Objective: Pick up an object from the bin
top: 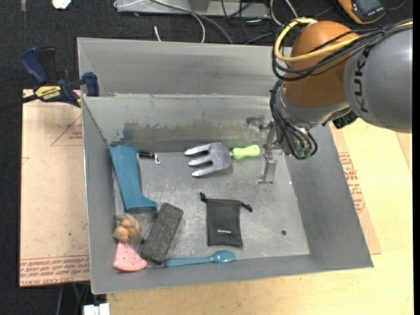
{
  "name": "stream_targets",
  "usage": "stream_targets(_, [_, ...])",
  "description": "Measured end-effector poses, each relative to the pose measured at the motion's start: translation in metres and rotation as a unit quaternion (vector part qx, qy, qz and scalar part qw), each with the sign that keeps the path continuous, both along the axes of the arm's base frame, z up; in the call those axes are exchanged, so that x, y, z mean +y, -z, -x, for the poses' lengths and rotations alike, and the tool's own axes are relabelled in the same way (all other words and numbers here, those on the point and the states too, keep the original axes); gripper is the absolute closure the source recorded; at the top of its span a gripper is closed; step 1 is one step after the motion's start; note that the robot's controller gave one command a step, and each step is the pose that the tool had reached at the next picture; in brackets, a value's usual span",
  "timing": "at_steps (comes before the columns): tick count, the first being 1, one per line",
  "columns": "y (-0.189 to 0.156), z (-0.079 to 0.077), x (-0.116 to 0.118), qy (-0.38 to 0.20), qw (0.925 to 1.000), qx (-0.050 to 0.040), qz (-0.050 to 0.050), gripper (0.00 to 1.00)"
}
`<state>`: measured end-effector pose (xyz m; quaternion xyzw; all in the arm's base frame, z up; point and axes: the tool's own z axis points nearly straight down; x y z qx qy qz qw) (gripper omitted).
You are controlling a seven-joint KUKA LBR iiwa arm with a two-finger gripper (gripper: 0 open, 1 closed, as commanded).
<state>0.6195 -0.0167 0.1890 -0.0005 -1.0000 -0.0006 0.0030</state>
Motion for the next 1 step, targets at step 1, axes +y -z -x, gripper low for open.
stream_targets(1, [-0.003, -0.0019, 0.0001, 0.001, 1.0, -0.005, 0.0, 0.0])
